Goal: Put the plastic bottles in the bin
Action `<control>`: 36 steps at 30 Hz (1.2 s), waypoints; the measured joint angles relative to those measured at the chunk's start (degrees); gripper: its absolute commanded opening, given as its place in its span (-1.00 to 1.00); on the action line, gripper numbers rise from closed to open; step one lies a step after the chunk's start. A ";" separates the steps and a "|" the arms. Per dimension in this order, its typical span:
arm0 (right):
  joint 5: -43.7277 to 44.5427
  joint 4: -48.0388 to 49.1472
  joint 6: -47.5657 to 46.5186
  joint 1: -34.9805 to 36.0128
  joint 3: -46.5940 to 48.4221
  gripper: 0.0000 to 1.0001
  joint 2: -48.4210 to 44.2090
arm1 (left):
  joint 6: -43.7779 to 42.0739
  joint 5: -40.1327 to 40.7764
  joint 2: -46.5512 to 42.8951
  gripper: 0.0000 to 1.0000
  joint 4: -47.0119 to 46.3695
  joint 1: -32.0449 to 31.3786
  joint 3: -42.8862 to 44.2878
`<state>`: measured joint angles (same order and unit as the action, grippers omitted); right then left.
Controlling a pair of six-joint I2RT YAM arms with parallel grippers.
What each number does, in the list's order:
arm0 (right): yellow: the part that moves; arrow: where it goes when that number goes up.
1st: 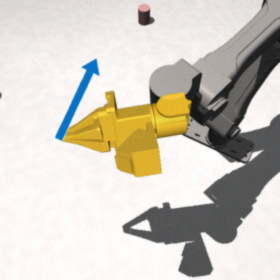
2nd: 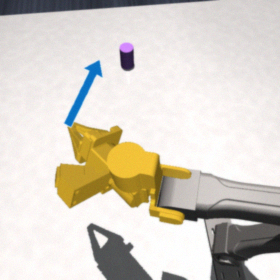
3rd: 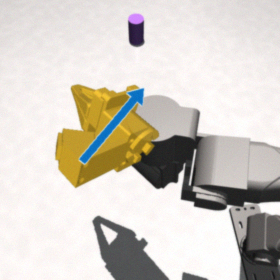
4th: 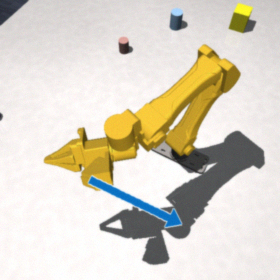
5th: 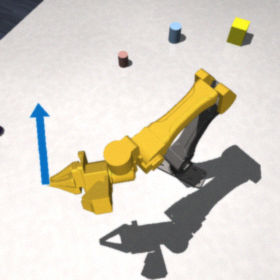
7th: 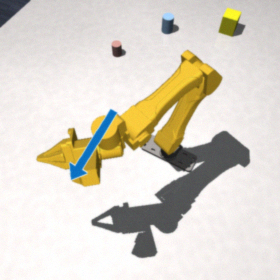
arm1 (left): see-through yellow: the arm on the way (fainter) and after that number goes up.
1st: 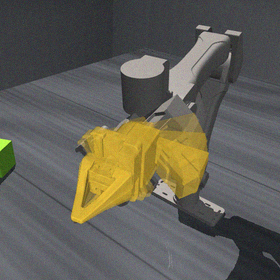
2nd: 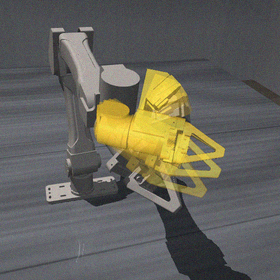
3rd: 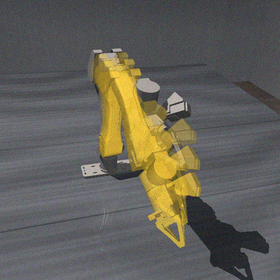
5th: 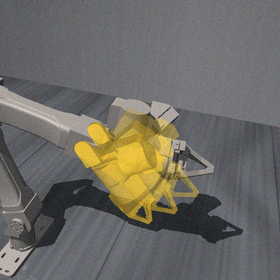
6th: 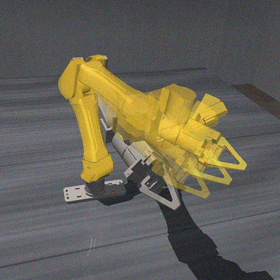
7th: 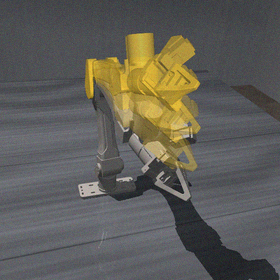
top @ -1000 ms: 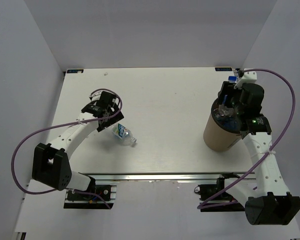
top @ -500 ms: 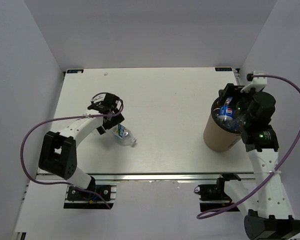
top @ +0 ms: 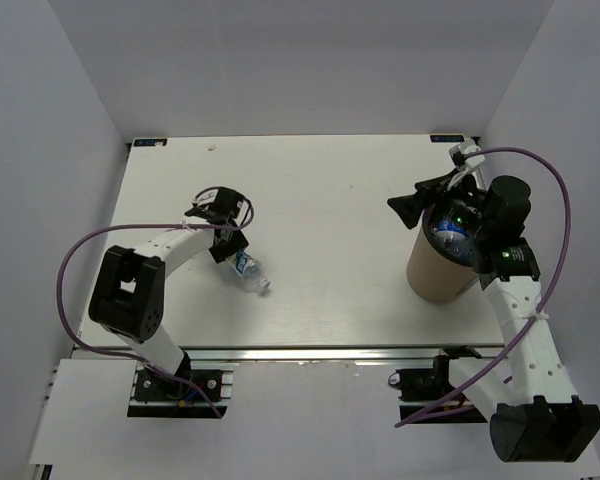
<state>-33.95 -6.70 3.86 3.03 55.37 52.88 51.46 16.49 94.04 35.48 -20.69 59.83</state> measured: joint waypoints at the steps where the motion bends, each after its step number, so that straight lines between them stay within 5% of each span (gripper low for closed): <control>1: -1.01 0.57 0.61 0.00 0.00 0.79 0.76 | -1.36 -0.66 0.00 -0.71 -0.42 -0.02 0.04; 7: -3.43 2.45 4.28 3.54 0.46 0.79 7.30 | -14.78 -16.76 -3.32 -0.60 -8.76 -1.36 0.02; 16: -7.06 5.55 7.67 14.97 2.45 0.79 14.75 | -41.35 -37.22 -19.10 -0.60 -25.79 -20.26 -2.56; 17: -7.26 6.93 9.11 15.50 2.45 0.79 15.69 | -43.30 -38.58 -20.85 -0.72 -27.08 -20.83 -3.69; 24: -7.43 9.84 17.18 17.38 2.40 0.79 20.63 | -52.98 -42.01 -25.07 -0.83 -30.77 -20.63 -6.58; 26: -7.02 10.36 18.73 19.02 2.29 0.79 20.68 | -54.45 -42.27 -24.41 -0.99 -30.62 -20.63 -6.47; 36: -3.58 13.70 24.09 22.40 2.27 0.79 20.76 | -58.21 -40.35 -19.58 -1.00 -26.69 -20.85 -2.69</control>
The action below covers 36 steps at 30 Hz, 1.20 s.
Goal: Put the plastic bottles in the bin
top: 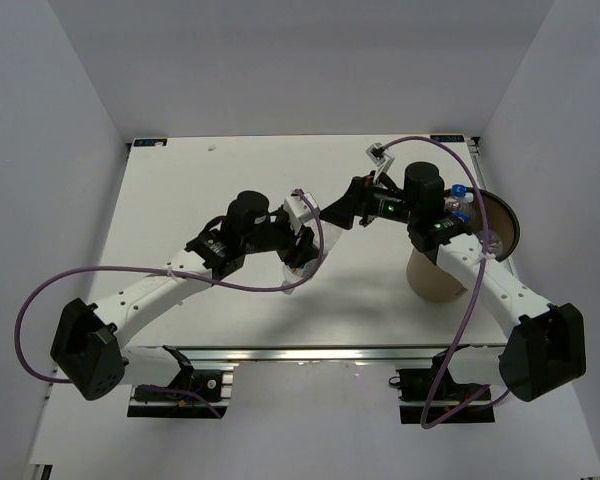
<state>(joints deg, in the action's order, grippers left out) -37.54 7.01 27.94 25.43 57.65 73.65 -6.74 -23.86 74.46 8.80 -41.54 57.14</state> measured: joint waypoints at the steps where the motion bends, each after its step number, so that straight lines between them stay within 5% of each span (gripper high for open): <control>1: 0.87 -0.52 -0.09 0.20 0.00 0.79 0.00 | -0.13 0.00 -0.09 -1.00 0.04 -0.04 0.00; 22: 7.54 -4.24 -0.15 8.85 1.03 0.78 4.52 | 0.24 8.15 -4.00 -1.00 0.31 -1.20 -1.27; 26: 9.22 -3.78 -0.09 8.87 0.52 0.29 4.04 | 0.48 9.07 -2.60 -1.00 -0.68 -1.31 -0.96; 28: 9.05 -2.78 0.55 8.74 -0.07 -0.24 3.98 | 0.33 8.81 -2.16 -1.00 -1.16 -1.36 -0.94; 30: 9.09 -1.60 0.94 8.70 -0.57 -0.61 3.98 | 0.31 8.66 -2.03 -0.81 -1.36 -1.38 -0.94; 31: 9.14 -0.85 1.09 8.70 -0.87 -0.81 3.98 | 0.33 8.59 -2.03 -0.53 -1.49 -1.38 -0.94; 32: 9.31 -0.17 1.27 8.70 -1.14 -0.87 3.89 | 0.31 8.41 -2.08 -0.05 -1.62 -1.38 -0.94; 33: 9.66 0.42 1.49 8.70 -1.31 -0.91 3.80 | 0.31 8.33 -2.12 0.91 -1.75 -1.36 -0.96; 36: 13.60 0.39 -0.35 8.81 -1.31 -0.95 2.69 | 0.96 8.26 -2.93 0.96 -3.21 -1.29 -1.31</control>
<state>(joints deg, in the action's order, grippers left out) -23.94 7.40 27.59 34.24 56.34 76.34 -5.78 -15.59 71.53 5.58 -42.83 55.83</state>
